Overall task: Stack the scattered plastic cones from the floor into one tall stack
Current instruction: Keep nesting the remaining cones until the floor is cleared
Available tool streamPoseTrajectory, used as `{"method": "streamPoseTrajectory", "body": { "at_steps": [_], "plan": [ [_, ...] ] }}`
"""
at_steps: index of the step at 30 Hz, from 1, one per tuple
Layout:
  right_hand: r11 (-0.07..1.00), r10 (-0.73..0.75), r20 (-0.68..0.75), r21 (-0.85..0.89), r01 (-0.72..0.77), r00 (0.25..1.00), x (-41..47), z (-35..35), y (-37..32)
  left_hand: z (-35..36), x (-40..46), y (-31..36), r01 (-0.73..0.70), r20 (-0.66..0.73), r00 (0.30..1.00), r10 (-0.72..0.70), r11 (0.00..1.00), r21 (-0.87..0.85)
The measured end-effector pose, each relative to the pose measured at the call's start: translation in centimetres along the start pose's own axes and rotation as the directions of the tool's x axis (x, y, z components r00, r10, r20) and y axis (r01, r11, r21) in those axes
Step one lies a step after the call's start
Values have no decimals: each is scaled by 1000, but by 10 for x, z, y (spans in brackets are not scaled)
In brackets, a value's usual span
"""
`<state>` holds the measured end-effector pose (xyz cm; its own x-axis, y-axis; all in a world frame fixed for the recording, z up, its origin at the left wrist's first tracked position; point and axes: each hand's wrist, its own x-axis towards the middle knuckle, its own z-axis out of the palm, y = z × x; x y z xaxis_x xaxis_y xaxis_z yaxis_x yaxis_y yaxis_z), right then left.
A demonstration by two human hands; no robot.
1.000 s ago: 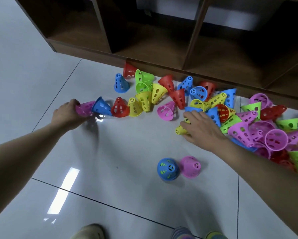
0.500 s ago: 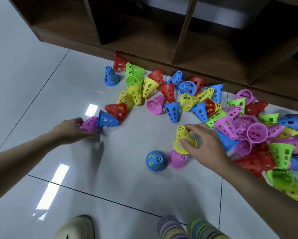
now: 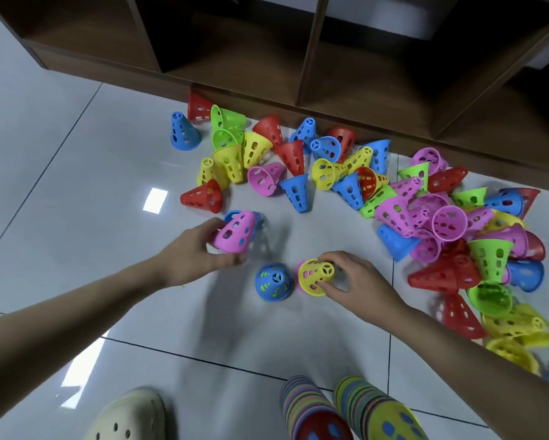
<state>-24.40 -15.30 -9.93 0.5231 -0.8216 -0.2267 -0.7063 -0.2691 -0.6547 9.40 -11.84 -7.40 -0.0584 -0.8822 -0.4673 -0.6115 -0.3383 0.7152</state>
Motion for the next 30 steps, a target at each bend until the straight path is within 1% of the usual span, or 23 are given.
{"method": "streamPoseTrajectory", "body": {
  "at_steps": [2,6,9,14,17,19,21,23,24,26,28,30],
  "plan": [
    [1000,-17,32,-7,17,999,0,4,6,7,-1,16,-90,-24,996,89,994,-61],
    [1000,5,70,-1,-5,998,2,10,14,24,-6,35,-224,-56,974,218,962,-153],
    [1000,30,86,3,-31,996,5,8,16,42,-7,41,-313,-9,949,314,941,-129],
    [999,44,103,22,-46,994,7,8,17,73,-6,37,-399,55,913,404,913,-86],
    [998,48,104,40,-53,993,7,9,18,87,-3,25,-414,76,908,412,910,11],
    [998,51,98,41,-56,994,7,11,20,92,2,11,-429,75,903,423,894,130],
    [997,59,130,41,-65,990,9,11,21,94,11,-9,-446,99,895,436,859,251],
    [989,86,184,103,-106,979,15,9,17,92,16,-24,-429,136,903,408,846,316],
    [976,114,174,164,-143,978,20,6,13,90,17,-28,-419,151,908,391,843,338],
    [945,187,78,257,-201,979,36,2,3,85,16,-28,-411,181,911,370,832,371],
    [960,211,-36,197,-201,977,57,-2,-3,74,16,-27,-436,176,900,399,807,399],
    [974,208,-78,106,-199,975,81,-3,-6,56,21,-25,-454,92,875,476,739,498]
  ]
}}
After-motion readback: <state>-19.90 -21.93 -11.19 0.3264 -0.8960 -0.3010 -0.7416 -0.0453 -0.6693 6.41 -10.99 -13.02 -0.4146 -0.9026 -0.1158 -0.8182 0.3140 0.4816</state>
